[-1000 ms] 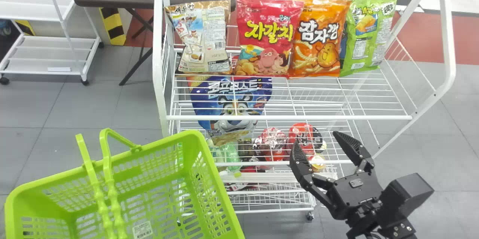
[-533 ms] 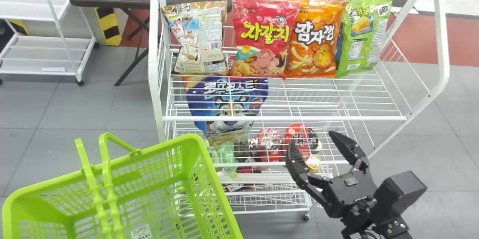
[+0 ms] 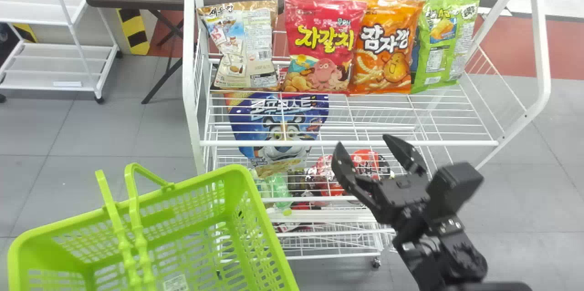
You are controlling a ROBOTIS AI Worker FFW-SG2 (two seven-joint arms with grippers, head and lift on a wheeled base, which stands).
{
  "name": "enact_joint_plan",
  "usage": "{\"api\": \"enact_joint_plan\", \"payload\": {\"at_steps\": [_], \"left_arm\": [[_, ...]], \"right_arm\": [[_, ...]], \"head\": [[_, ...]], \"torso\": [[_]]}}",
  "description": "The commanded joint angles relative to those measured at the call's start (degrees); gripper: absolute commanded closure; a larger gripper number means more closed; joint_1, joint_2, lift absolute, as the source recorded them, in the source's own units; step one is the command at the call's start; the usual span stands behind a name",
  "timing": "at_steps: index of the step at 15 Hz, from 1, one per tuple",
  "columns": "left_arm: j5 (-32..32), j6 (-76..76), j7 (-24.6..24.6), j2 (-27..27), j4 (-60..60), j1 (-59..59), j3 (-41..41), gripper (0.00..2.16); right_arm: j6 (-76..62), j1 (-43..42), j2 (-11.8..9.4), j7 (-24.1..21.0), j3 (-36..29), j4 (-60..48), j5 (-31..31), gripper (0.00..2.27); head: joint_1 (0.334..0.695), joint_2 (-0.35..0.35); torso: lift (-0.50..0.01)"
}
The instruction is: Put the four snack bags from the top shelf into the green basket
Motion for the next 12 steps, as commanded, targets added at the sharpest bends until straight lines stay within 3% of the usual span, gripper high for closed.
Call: {"api": "enact_joint_plan", "payload": {"at_steps": [1, 7, 12], "left_arm": [[-0.1, -0.2, -0.7, 0.2, 0.2, -0.3, -0.1, 2.15], [-0.1, -1.9, -0.7, 0.3, 1.2, 0.2, 0.1, 2.15], [0.0, -3.3, -0.7, 0.4, 2.0, 0.4, 0.1, 2.15]], "right_arm": [[3.0, -8.4, 0.3, -1.7, 3.6, 5.5, 0.3, 0.10], [4.2, -30.5, 0.3, -5.8, 12.8, 26.6, -1.5, 0.10], [-4.3, -46.6, 0.3, -6.3, 17.5, 48.4, -10.5, 0.11]], "head": [[0.695, -0.092], [0.695, 0.055], [0.695, 0.118]], "torso": [[-0.003], [-0.003], [-0.003]]}}
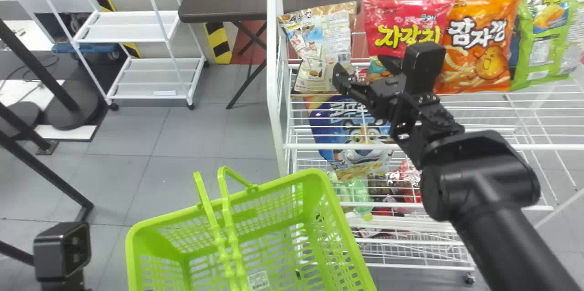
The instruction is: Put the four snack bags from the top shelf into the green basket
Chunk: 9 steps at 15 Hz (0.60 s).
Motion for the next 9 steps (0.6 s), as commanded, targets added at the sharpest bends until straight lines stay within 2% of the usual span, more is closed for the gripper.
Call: {"api": "enact_joint_plan", "payload": {"at_steps": [1, 3, 5, 7, 8, 9], "left_arm": [[0.0, -0.2, -0.7, 0.0, 0.2, 0.0, -0.1, 2.15], [0.0, -0.3, -0.7, 0.0, 0.1, 0.0, -0.2, 2.15], [0.1, -0.3, -0.7, 0.0, 0.1, 0.0, -0.2, 2.15], [0.2, -0.3, -0.7, 0.1, 0.1, 0.3, -0.2, 2.15], [0.3, -0.9, -0.7, 0.0, 0.1, 0.4, -0.1, 2.15], [0.3, -1.4, -0.7, 0.1, 0.1, 0.7, -0.1, 2.15]], "right_arm": [[-2.2, -7.3, 0.3, 1.1, 1.9, 10.6, -4.5, 0.11], [-2.2, -11.8, 0.3, 3.8, 3.8, 16.7, -7.2, 0.14], [-1.0, -15.4, 0.3, 9.1, 4.1, 22.4, -9.7, 0.31], [-0.3, -16.2, 0.3, 12.0, 4.5, 23.4, -9.5, 0.68], [0.4, -16.7, 0.3, 13.1, 4.5, 23.9, -9.5, 0.99], [1.7, -16.8, 0.3, 13.3, 4.5, 23.9, -9.5, 1.45]], "head": [[0.695, 0.121], [0.695, 0.125], [0.695, 0.140], [0.695, 0.150], [0.695, 0.152], [0.695, 0.160]], "torso": [[-0.003], [-0.003], [-0.003], [-0.003], [-0.003], [-0.003]]}}
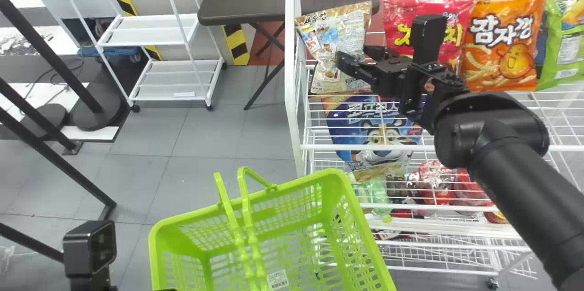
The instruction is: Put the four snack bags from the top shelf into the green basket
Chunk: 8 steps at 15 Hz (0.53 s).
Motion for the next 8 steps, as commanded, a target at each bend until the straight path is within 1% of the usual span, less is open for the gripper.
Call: {"api": "enact_joint_plan", "payload": {"at_steps": [1, 2, 4, 6, 8], "left_arm": [[0.0, -0.6, -0.7, 0.0, -0.1, 0.4, 0.1, 2.15], [0.0, -0.6, -0.7, 0.0, -0.2, 0.4, 0.1, 2.15], [0.2, -0.6, -0.7, 0.3, -0.4, 0.8, 0.4, 2.15], [0.3, -0.6, -0.7, 0.3, -0.5, 1.2, 0.7, 2.15], [0.4, -0.6, -0.7, 0.3, -0.7, 1.3, 0.9, 2.15]], "right_arm": [[2.4, -0.4, 0.3, 0.1, -0.1, 0.4, -0.4, 1.97], [2.9, -0.4, 0.3, 0.1, -0.1, 0.3, -0.5, 2.11], [3.1, 1.8, 0.3, 0.1, 0.0, -3.1, -0.1, 2.17], [6.8, 5.8, 0.3, -0.2, 0.3, -11.4, 1.6, 2.24], [11.4, 11.1, 0.3, -0.8, -0.2, -20.6, 5.8, 2.24]], "head": [[0.695, 0.163], [0.695, 0.165], [0.695, 0.165], [0.695, 0.171], [0.695, 0.199]], "torso": [[-0.003], [-0.003], [-0.003], [-0.003], [-0.003]]}}
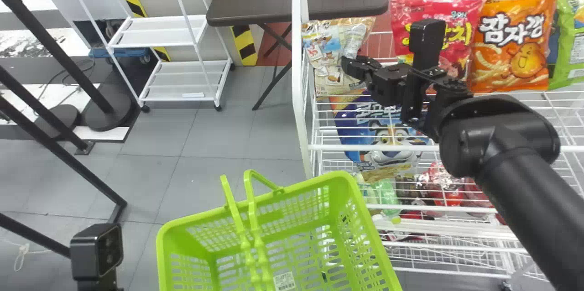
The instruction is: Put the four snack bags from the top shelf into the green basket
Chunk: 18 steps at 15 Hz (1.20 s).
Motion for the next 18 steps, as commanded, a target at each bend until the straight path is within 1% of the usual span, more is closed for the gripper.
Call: {"api": "enact_joint_plan", "payload": {"at_steps": [1, 3, 5, 7, 9, 10, 11, 14, 16, 18], "left_arm": [[0.0, 0.0, -0.7, 0.0, -0.2, 0.1, 0.3, 2.15], [0.0, 0.0, -0.7, 0.0, -0.6, 0.0, 0.7, 2.15], [0.0, 0.0, -0.7, 0.0, -0.8, -0.7, 1.1, 2.15], [-0.1, 0.0, -0.7, -0.1, -0.8, -1.8, 1.1, 2.15], [-0.2, 0.2, -0.7, -0.1, -0.6, -2.6, 0.9, 2.15], [-0.3, 0.2, -0.7, -0.2, -0.5, -3.2, 0.6, 2.15], [-0.6, 0.4, -0.7, -0.1, -0.1, -3.8, 0.3, 2.15], [-1.9, 1.2, -0.7, -0.2, 0.6, -5.5, -1.1, 2.15], [-2.6, 1.4, -0.7, -0.2, 1.1, -6.4, -2.1, 2.15], [-3.1, 1.6, -0.7, -0.6, 1.7, -6.9, -2.5, 2.15]], "right_arm": [[5.9, 6.0, 0.3, -0.3, -0.8, -11.2, 4.5, 2.24], [10.7, 12.1, 0.3, -0.7, -2.1, -21.4, 7.8, 2.24], [12.2, 20.8, 0.3, -0.7, -5.4, -33.9, 11.1, 2.25], [11.9, 28.6, 0.3, -0.8, -9.5, -44.1, 11.3, 2.25], [11.9, 35.8, 0.3, -0.8, -13.3, -53.7, 10.8, 2.25], [12.1, 40.0, 0.3, -0.6, -15.6, -58.7, 9.1, 2.25], [11.9, 44.2, 0.3, 0.2, -17.5, -63.1, 6.2, 2.25], [11.2, 55.9, 0.3, 2.6, -19.7, -74.7, 1.3, 2.25], [14.9, 61.1, 0.3, 5.0, -20.1, -80.2, -2.8, 2.25], [26.1, 62.4, 0.3, 7.0, -20.0, -82.9, -6.1, 2.25]], "head": [[0.695, 0.212], [0.695, 0.234], [0.695, 0.247], [0.695, 0.236], [0.695, 0.203], [0.695, 0.182], [0.695, 0.130], [0.695, 0.075], [0.695, 0.058], [0.695, 0.078]], "torso": [[-0.003], [-0.003], [-0.003], [-0.003], [-0.003], [-0.003], [-0.003], [-0.003], [-0.003], [-0.003]]}}
